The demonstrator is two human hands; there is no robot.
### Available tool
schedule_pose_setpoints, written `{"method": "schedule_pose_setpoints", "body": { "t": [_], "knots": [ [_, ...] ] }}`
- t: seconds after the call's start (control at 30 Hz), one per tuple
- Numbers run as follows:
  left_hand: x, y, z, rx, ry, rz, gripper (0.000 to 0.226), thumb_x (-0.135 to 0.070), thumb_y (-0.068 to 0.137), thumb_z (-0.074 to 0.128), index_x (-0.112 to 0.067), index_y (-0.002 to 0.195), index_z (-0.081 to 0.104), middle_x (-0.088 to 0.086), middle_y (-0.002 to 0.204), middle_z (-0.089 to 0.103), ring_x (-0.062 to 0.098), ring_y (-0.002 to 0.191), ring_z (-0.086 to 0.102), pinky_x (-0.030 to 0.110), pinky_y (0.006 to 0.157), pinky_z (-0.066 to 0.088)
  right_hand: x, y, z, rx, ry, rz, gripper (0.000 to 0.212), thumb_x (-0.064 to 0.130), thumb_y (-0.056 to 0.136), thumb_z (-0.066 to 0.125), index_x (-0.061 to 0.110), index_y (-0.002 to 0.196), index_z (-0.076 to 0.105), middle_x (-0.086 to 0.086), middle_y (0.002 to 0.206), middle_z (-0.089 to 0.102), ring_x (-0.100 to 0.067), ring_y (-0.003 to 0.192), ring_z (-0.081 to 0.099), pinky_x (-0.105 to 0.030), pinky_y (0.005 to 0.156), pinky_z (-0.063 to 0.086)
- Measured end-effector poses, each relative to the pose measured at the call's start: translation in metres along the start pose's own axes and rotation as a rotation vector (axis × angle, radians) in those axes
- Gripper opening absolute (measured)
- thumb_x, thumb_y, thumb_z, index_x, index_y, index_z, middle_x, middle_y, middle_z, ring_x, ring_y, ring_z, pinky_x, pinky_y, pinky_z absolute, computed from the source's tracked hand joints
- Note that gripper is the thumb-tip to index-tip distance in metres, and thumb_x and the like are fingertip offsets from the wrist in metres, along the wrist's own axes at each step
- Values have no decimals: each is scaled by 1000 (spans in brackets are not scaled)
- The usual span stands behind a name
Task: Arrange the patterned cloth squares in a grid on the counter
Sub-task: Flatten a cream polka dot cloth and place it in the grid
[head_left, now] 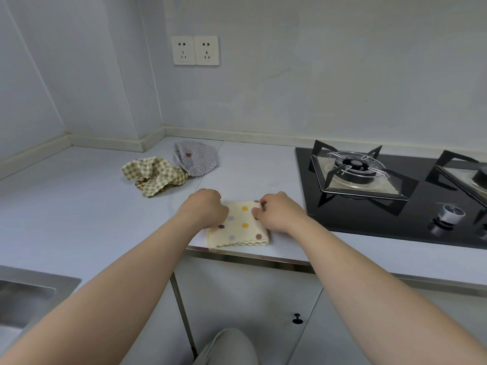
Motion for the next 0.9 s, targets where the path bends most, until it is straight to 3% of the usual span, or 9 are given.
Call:
{"method": "schedule_pose_setpoints", "body": {
  "t": [0.1,0.23,0.33,0.43,0.5,0.6,0.7,0.8,0.9],
  "knots": [
    [-2,5,1,-52,63,34,27,-30,99,49,-15,114,67,8,124,58,29,113,55,40,92,52,3,1,1,3,65,13,42,43,97,56,19,131,56,-10,134,48,-29,107,61,-38,93,51],
    [0,9,3,-64,-31,66,11,-28,98,54,-22,106,59,9,120,55,29,115,51,36,93,45,3,7,5,2,345,69,15,13,85,64,12,99,60,-4,120,66,-27,107,64,-41,90,54],
    [-1,10,-1,-93,-162,100,7,-26,100,52,-20,103,54,3,108,61,24,103,54,32,76,42,-2,9,5,-6,672,140,27,3,84,66,11,108,62,0,115,66,-21,101,62,-30,74,51],
    [-2,5,-8,-148,-472,73,12,-28,101,55,-19,109,56,-8,98,57,17,93,55,28,67,41,-12,7,3,-43,953,188,23,22,89,73,12,109,70,-4,105,73,-20,91,66,-28,71,46],
    [-1,4,-6,-143,-761,29,18,-32,98,61,-23,113,58,-4,107,60,18,98,60,31,79,51,-19,5,1,-87,1061,206,28,37,91,74,11,101,74,-4,97,76,-21,87,68,-33,76,52],
    [-8,4,4,-53,-1059,-45,25,-32,98,64,-16,117,65,10,115,69,28,107,67,48,96,56,-28,2,-4,-174,1192,214,35,39,92,72,4,96,73,-10,91,76,-24,86,69,-40,84,56],
    [-26,3,12,21,-1182,-83,31,-32,99,65,-1,103,68,17,101,74,36,95,71,48,88,60,-30,-8,-21,-323,1073,119,44,41,100,60,-1,89,64,-8,81,68,-19,74,60,-37,71,50],
    [-48,9,14,-8,-1241,-75,29,-35,99,62,-8,92,66,12,92,71,30,83,67,39,74,56,-34,-19,-43,-508,816,27,33,44,106,45,16,103,60,7,89,62,-9,78,58,-25,65,43],
    [-73,17,11,-161,-1209,-42,31,-41,100,58,-14,87,64,8,89,68,27,77,65,41,69,56,-45,-15,-53,-607,727,39,36,50,106,36,19,113,53,3,94,63,-16,83,61,-35,68,50]
  ]
}}
Point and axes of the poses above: each hand's wrist, its own y-axis towards the middle knuckle, its own z-axis out of the palm, x = y × z, the point moved 7 cm from there along y, towards the middle knuckle
